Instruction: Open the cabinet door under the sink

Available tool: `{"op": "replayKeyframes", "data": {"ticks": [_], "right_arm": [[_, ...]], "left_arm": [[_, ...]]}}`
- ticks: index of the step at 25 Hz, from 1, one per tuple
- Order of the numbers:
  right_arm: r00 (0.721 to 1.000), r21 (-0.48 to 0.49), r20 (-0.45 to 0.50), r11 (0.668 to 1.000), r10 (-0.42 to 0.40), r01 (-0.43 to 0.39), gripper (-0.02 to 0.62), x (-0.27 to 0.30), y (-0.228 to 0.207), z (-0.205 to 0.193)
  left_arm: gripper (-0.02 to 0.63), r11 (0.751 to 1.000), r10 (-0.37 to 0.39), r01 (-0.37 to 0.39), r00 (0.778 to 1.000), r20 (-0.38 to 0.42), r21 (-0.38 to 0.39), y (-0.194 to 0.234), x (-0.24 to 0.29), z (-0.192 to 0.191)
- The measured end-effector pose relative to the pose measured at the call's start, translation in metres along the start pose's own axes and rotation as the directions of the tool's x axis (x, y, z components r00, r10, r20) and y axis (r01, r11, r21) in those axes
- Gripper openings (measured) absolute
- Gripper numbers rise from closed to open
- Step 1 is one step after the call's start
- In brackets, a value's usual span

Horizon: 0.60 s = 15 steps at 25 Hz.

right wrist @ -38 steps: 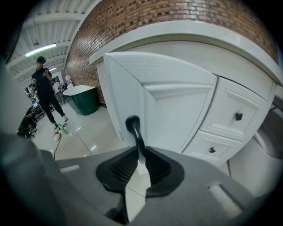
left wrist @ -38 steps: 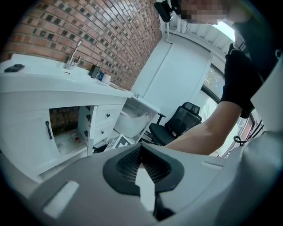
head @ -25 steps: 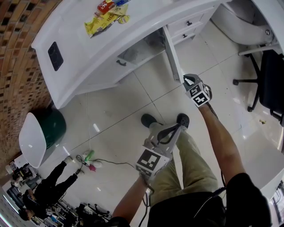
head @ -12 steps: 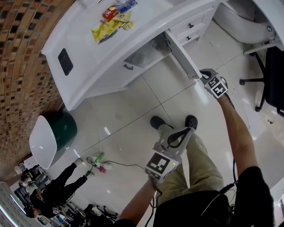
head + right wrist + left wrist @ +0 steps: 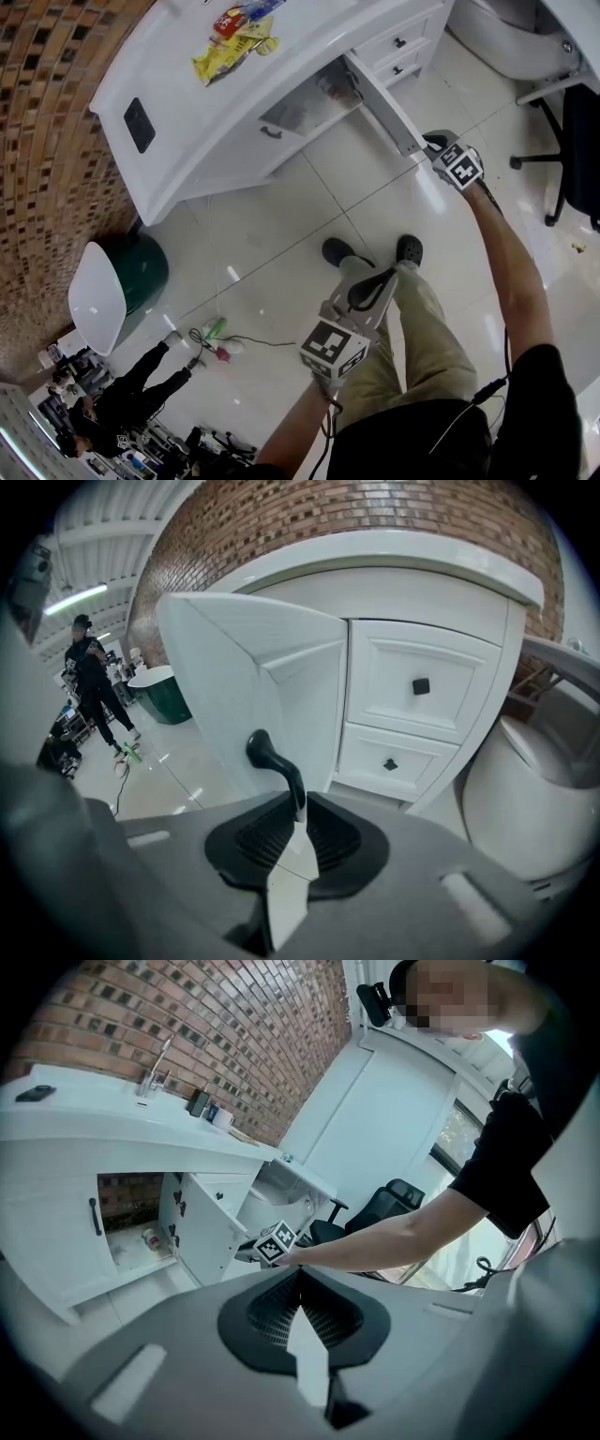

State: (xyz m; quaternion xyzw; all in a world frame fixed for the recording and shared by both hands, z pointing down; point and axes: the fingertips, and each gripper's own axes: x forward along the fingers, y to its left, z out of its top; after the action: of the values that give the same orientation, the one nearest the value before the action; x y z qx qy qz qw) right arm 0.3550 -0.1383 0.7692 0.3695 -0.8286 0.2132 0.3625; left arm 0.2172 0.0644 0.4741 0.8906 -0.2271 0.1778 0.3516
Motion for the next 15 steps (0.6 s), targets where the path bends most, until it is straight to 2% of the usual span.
{"op": "replayKeyframes", "data": {"ticks": [7,15], "right_arm": [[0.998,-0.042,-0.066,0.999,-0.023,0.02,0.029,-0.011,-0.001,-0.01],[0.998,0.076,-0.014,0.995,-0.06,0.061,0.029,-0.09,0.026,-0.052]], "left_arm": [[0.017,1.0,0.002,-0.002,1.0,0.019,0.006,-0.011,-0.013,0.0],[0.017,1.0,-0.008,0.008,1.0,0.023,0.003,-0.03,-0.027,-0.008]]}}
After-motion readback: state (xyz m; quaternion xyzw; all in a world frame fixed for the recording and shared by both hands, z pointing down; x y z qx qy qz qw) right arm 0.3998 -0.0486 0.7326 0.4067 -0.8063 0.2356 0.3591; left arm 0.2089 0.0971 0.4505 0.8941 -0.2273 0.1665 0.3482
